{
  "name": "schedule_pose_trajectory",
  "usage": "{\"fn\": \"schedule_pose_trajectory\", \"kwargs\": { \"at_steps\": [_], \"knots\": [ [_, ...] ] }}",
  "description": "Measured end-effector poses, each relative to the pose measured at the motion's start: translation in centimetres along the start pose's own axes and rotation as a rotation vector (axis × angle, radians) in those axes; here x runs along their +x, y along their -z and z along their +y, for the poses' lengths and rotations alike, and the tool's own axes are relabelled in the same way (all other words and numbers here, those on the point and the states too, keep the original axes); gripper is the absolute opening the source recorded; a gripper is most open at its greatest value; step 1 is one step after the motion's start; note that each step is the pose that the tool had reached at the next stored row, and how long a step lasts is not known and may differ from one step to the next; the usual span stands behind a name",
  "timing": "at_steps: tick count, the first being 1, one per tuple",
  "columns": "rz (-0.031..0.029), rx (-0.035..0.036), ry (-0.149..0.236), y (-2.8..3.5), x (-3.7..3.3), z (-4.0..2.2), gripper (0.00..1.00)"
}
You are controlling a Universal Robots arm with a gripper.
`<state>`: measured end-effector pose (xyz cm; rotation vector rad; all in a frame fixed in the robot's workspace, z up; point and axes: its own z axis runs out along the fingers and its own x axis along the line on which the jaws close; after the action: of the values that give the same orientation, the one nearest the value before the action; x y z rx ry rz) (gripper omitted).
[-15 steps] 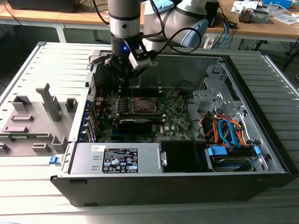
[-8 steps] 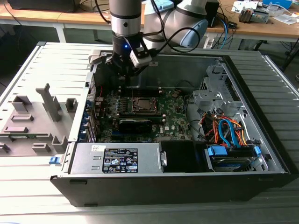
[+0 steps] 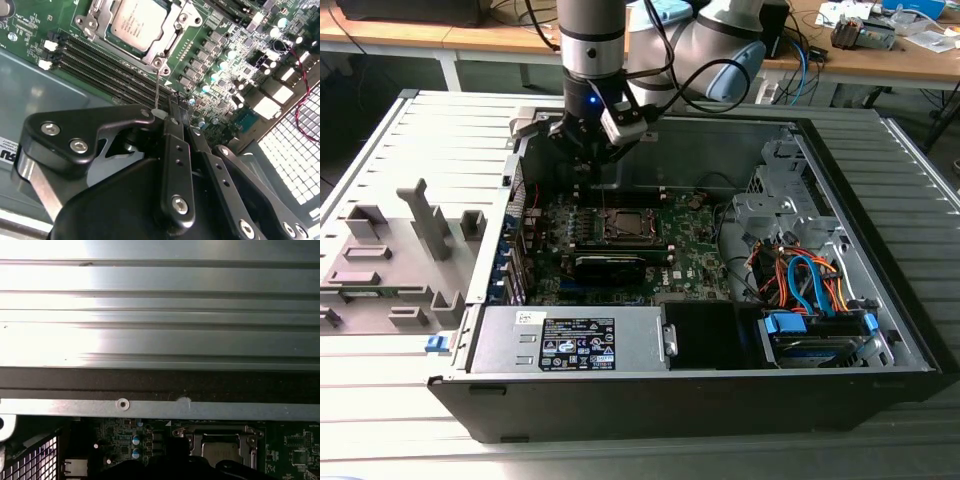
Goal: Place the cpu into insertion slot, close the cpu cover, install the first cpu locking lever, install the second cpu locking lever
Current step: 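Install the first cpu locking lever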
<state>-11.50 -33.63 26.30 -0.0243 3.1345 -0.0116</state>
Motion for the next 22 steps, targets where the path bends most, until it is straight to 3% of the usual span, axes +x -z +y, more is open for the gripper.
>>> {"fn": "schedule_pose_trajectory", "kwargs": {
  "at_steps": [22],
  "knots": [
    [0.0,0.0,0.0,-0.01,-0.73,-0.01,0.11]
  ]
}}
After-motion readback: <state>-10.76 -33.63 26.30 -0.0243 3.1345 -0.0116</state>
